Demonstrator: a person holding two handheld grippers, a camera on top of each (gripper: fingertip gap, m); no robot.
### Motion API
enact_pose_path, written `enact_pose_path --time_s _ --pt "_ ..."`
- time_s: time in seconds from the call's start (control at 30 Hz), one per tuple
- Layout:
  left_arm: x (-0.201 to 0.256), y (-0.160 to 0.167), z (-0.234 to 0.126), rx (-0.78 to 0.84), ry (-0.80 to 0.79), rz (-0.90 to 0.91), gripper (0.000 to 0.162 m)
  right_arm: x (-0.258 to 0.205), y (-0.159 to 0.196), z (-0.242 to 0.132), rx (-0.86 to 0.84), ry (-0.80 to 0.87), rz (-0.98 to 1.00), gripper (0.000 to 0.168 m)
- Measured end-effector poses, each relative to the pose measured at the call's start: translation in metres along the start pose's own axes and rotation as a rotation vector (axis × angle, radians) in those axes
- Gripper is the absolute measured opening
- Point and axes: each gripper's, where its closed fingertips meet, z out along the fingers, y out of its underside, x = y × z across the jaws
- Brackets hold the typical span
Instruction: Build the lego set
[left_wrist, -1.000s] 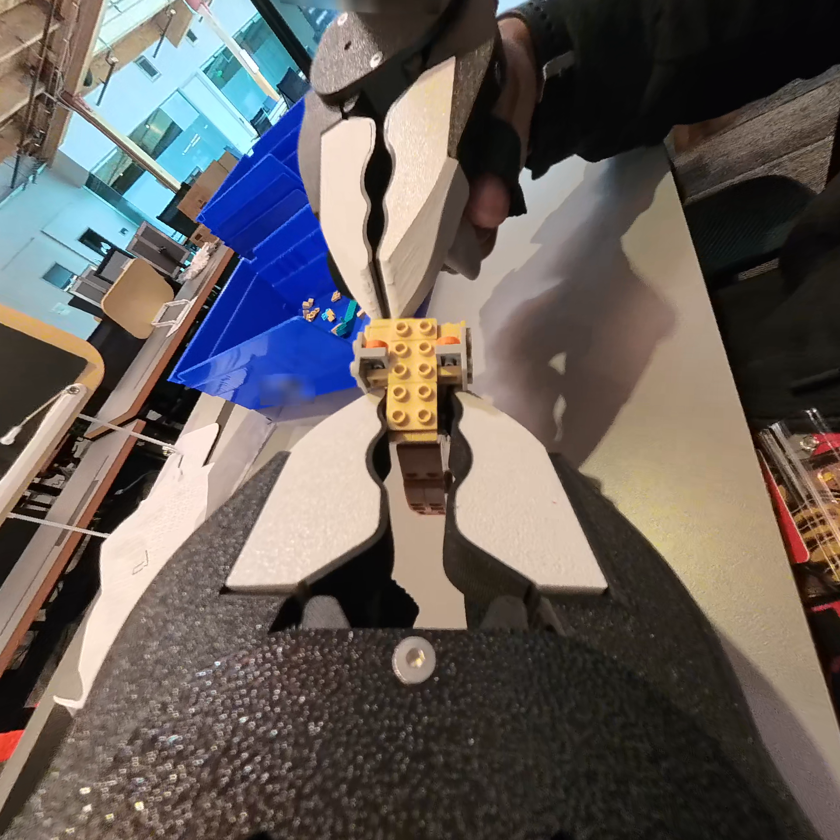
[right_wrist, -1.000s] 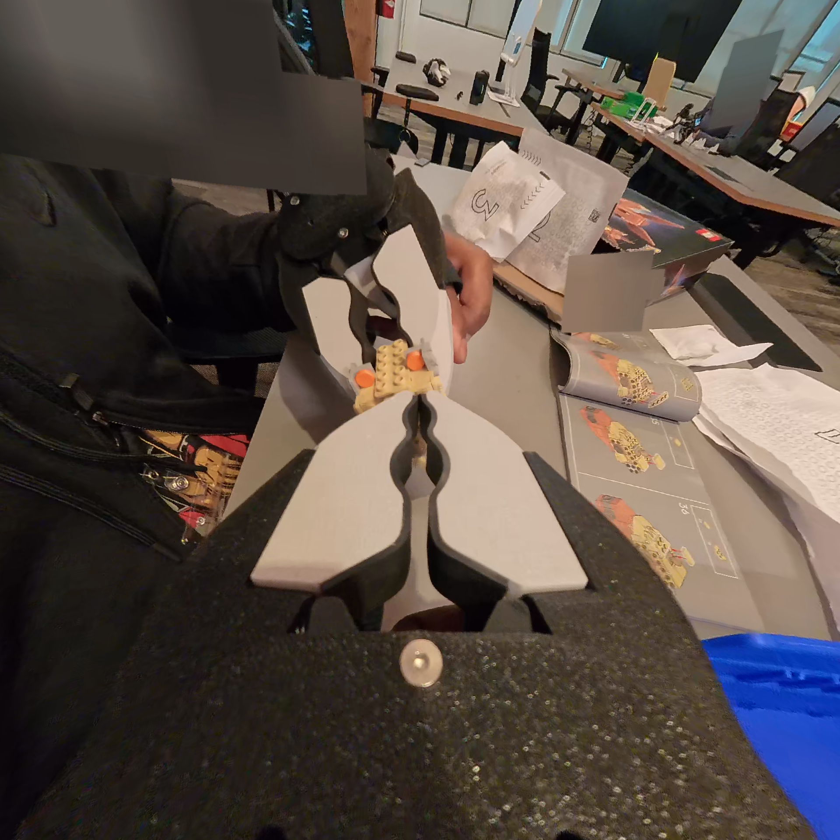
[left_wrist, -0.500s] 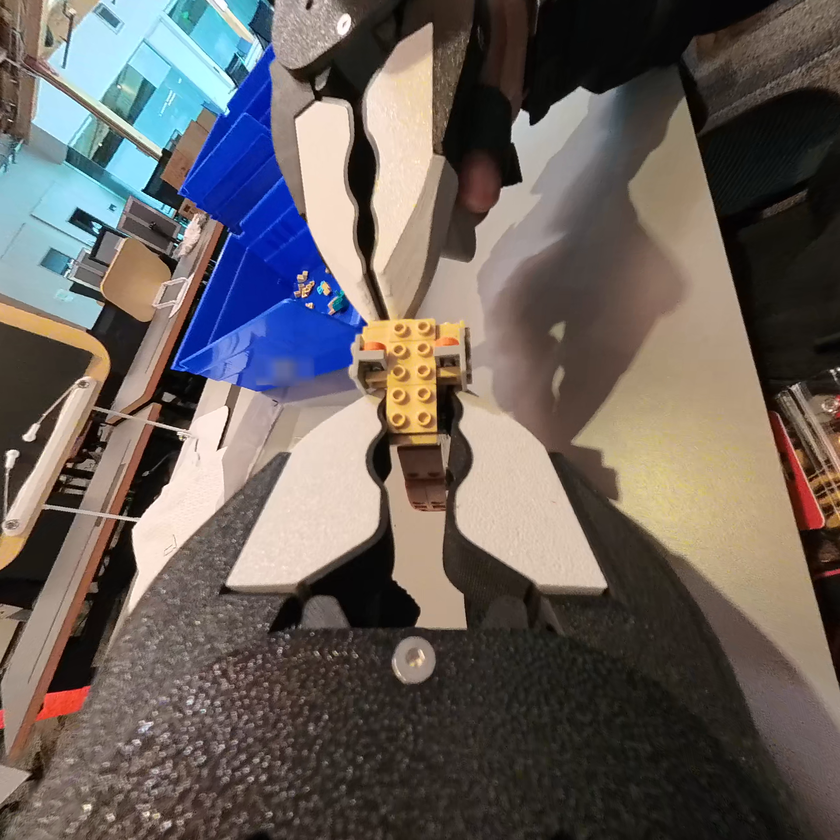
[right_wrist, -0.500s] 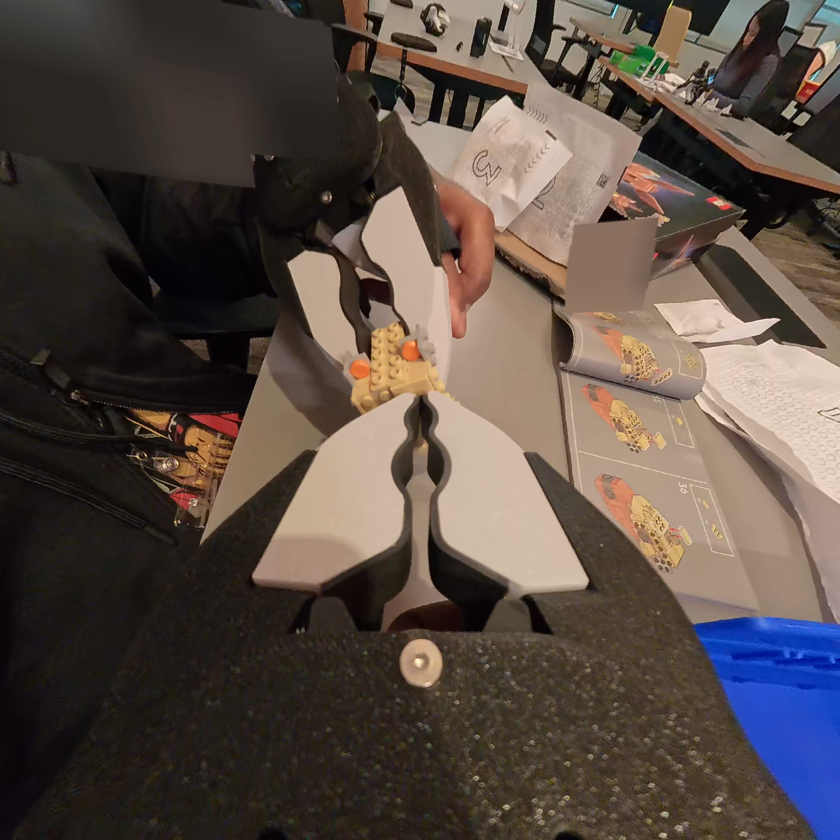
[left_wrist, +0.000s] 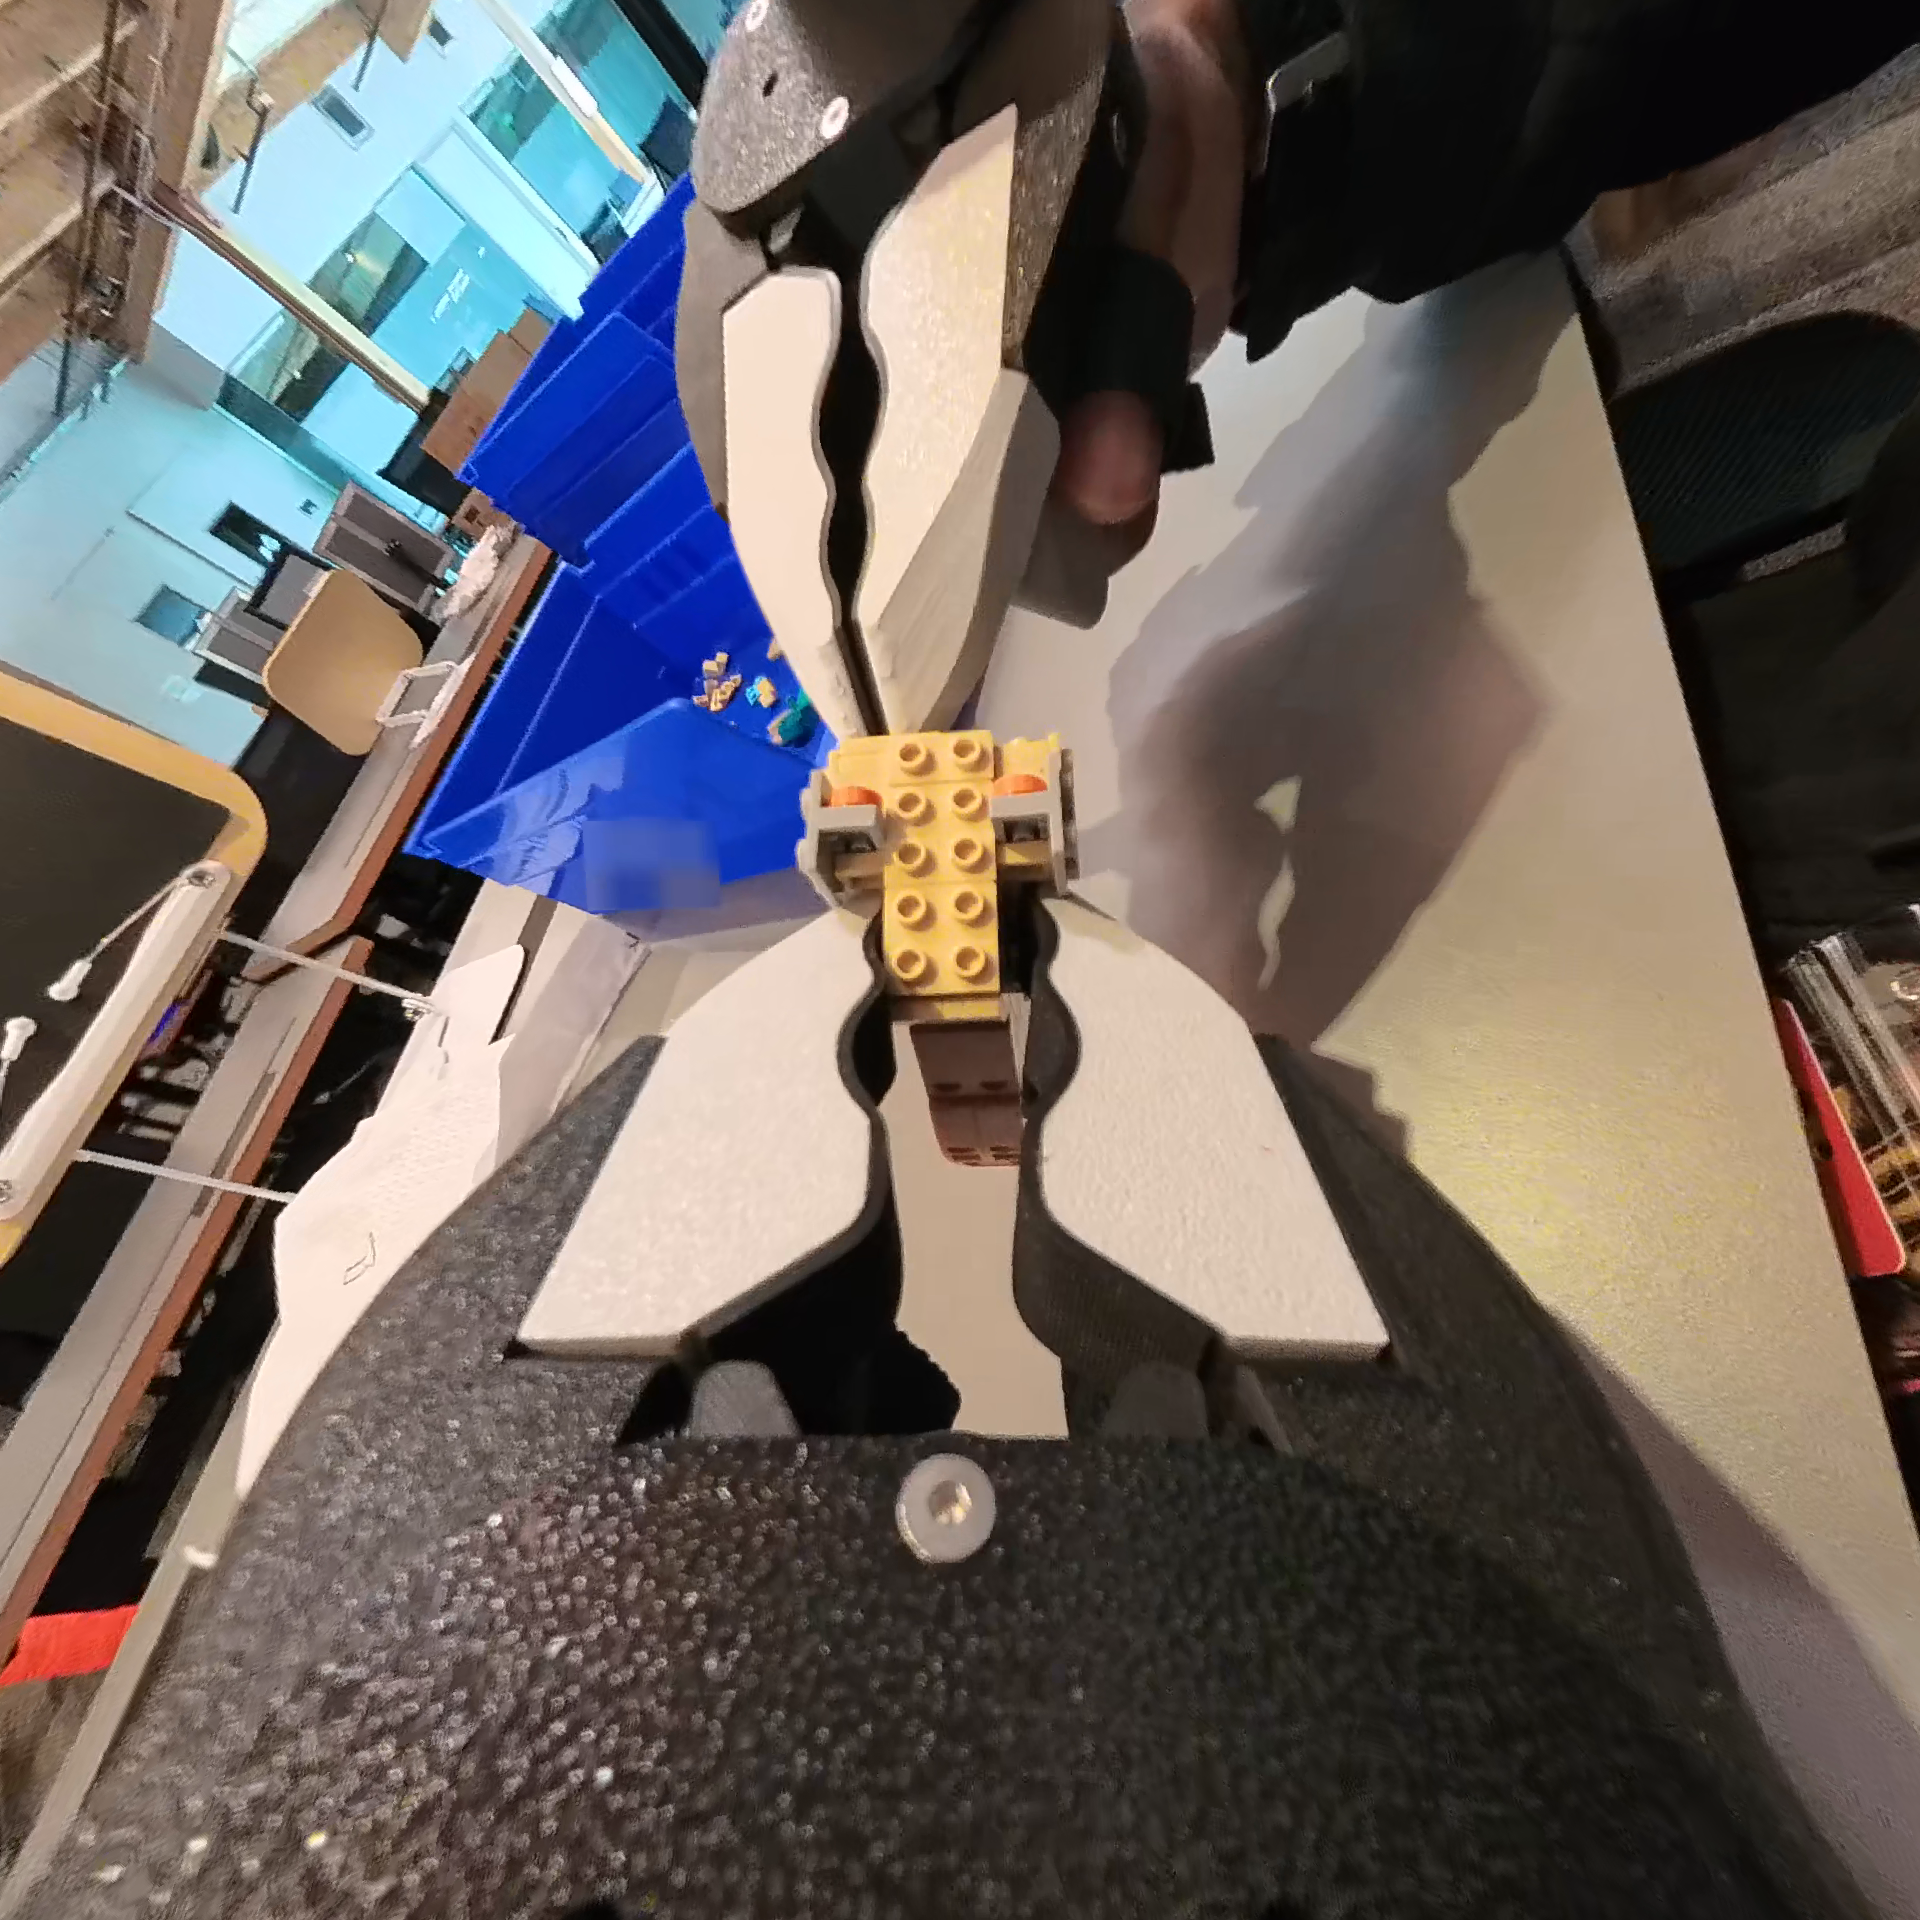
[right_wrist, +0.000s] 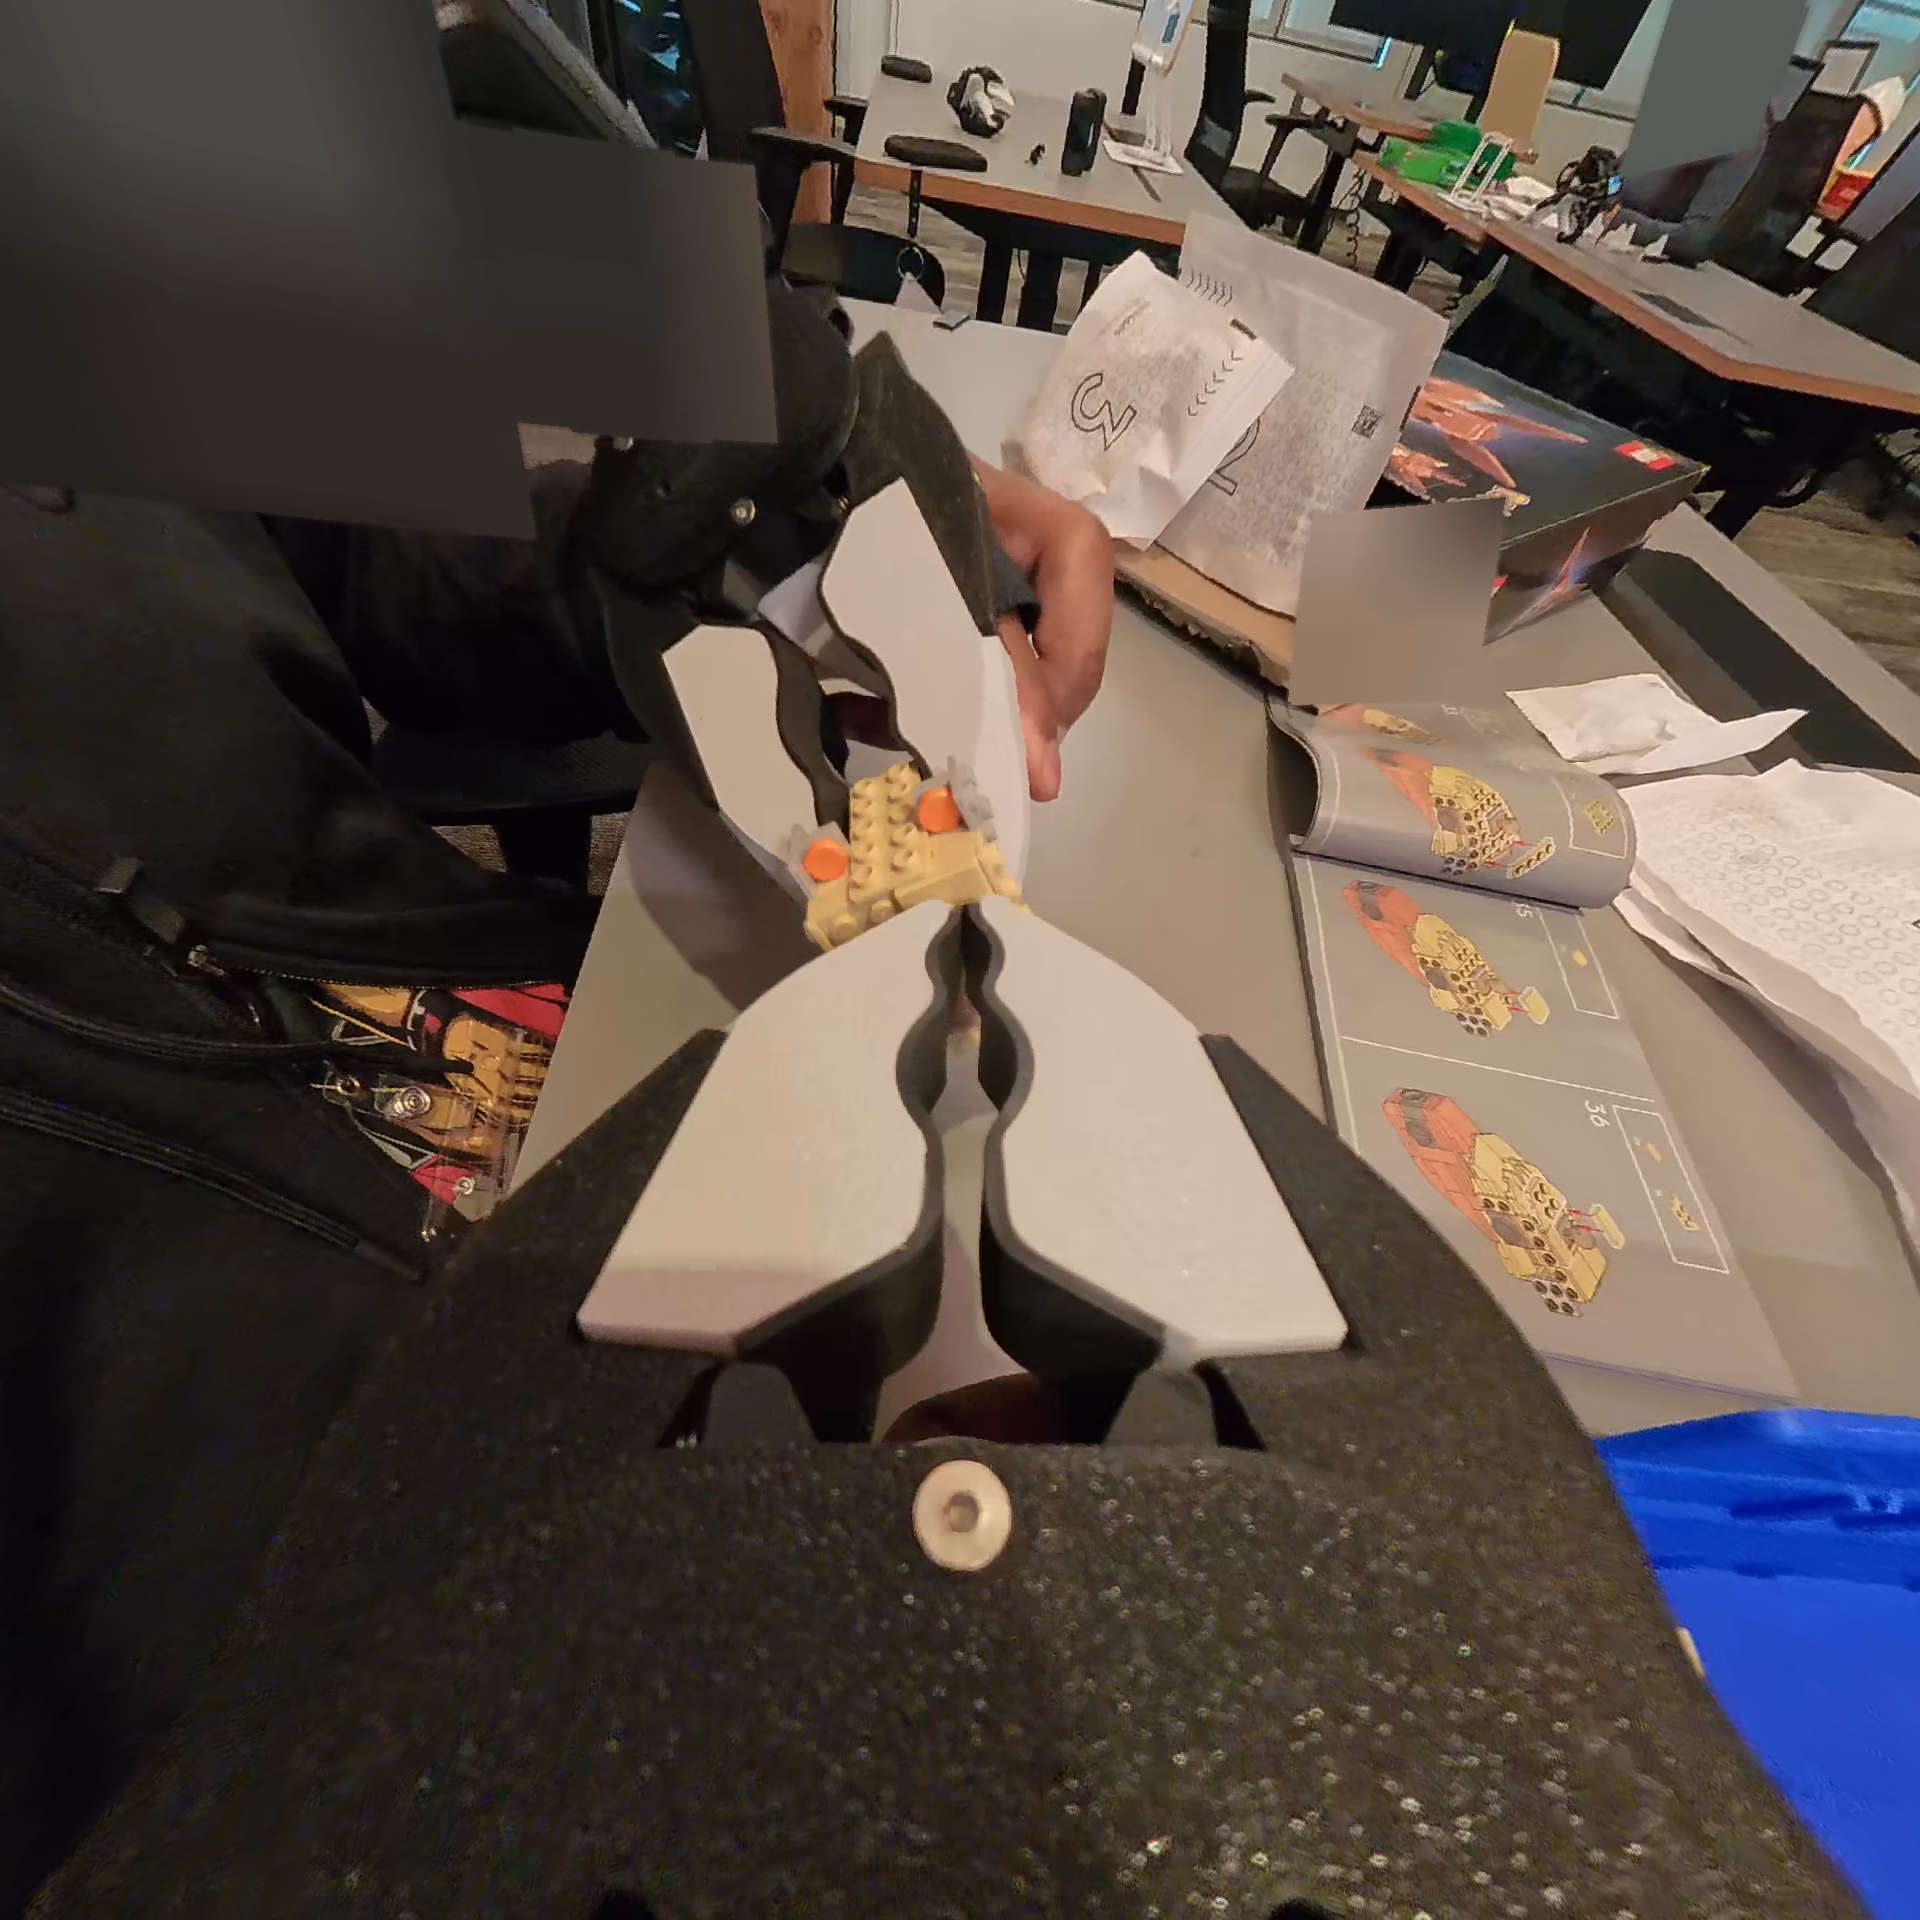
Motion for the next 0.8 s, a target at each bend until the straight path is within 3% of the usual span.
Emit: enact_pose_path --time_s 0.33,0.5,0.8 --pt "0.002 -0.001 -0.005 0.121 -0.028 0.003 0.021 -0.006 -0.005 0.006 0.013 0.016 -0.026 0.000" --pt "-0.002 -0.007 -0.012 0.237 -0.020 -0.084 0.021 0.001 -0.027 0.003 0.130 0.051 -0.004 0.000" --pt "-0.008 -0.017 -0.025 0.345 -0.007 -0.162 0.021 -0.007 -0.030 0.007 0.083 0.058 -0.079 0.000"
